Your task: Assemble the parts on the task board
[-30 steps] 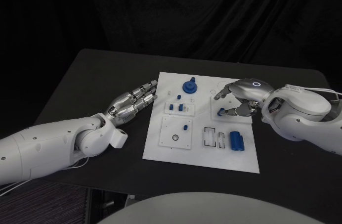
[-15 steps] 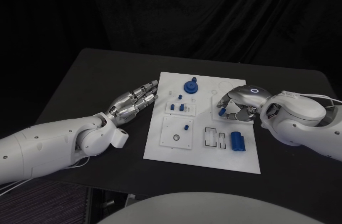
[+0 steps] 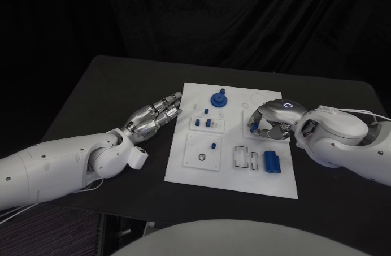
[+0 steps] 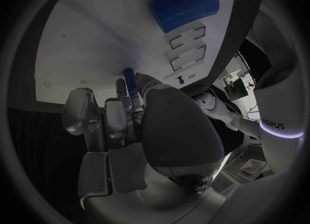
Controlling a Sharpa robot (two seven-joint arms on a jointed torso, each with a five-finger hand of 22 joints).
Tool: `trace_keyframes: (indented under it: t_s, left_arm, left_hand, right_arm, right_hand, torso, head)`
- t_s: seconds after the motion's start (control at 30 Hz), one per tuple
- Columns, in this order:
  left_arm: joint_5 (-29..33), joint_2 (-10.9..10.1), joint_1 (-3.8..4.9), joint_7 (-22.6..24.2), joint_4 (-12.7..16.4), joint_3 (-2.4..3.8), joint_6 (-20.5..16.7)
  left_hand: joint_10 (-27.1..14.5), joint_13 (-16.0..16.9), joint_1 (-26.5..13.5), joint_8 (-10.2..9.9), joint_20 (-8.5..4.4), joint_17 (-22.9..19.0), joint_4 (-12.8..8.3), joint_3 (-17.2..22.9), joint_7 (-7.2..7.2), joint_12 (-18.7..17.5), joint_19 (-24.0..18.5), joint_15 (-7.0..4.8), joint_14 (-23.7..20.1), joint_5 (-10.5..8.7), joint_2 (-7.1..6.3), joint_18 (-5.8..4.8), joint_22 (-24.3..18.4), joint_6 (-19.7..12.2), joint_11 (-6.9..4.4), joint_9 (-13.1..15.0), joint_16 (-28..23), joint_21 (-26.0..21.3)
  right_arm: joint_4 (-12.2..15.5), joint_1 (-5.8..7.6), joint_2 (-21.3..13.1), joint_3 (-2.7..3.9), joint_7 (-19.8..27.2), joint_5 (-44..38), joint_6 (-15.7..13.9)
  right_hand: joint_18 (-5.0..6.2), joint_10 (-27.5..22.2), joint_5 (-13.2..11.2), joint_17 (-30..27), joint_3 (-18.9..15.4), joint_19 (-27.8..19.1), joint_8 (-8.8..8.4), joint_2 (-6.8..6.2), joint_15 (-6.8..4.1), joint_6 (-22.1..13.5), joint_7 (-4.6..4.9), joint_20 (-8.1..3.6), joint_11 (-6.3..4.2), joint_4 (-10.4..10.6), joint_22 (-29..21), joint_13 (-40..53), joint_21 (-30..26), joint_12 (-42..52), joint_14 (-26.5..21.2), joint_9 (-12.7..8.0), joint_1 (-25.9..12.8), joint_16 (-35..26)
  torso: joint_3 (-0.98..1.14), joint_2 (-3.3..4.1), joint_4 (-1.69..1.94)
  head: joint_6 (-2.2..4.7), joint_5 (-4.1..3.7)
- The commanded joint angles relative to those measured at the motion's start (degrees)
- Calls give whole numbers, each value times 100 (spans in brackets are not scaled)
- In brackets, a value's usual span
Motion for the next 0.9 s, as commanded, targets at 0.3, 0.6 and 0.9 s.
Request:
trace_keyframes:
  t_s: [0.3, 0.6, 0.9]
  left_arm:
    - [6, 6, -100, 65, -4, 6, 99]
    - [6, -19, -164, 99, 4, 6, 64]
    - [6, -18, -172, 105, 0, 6, 53]
  left_hand:
    - [-32, -7, 47, 29, 8, -9, -16, 53, 3, -14, -2, 2, 18, 58, 52, 1, 5, 27, 4, 9, -21, -20]
    - [-31, -7, 61, 30, 18, -9, -31, 64, 17, -13, -1, 9, 18, 67, 55, 4, 12, 32, 20, 9, -21, -18]
    - [-31, -7, 61, 30, 18, -9, -31, 64, 17, -13, -1, 9, 18, 67, 55, 4, 12, 32, 20, 9, -21, -18]
  right_arm:
    - [45, -19, -23, 2, 115, -41, -239]
    - [339, 188, -157, 3, 35, -41, -304]
    - [784, 595, -143, 4, 67, -41, -415]
  right_hand:
    - [-21, 604, -51, -85, 284, -55, 244, 22, -167, 491, 116, -169, -175, -209, 824, 33, -163, -171, -11, 229, 218, -101]
    - [-14, 747, -70, -172, 313, -89, 261, 15, -173, 534, 141, -178, -184, -260, 812, 54, -218, -197, -55, 288, 222, -165]
    - [-20, 806, -94, -128, 341, -74, 267, 9, -188, 552, 131, -189, -200, -320, 822, 62, -189, -222, -36, 321, 269, -154]
  torso:
    - [-2, -3, -2]
    - [-3, -8, -6]
    - [-15, -34, -11]
  head:
    - [0, 7]
    - [0, 27]
    - [0, 81]
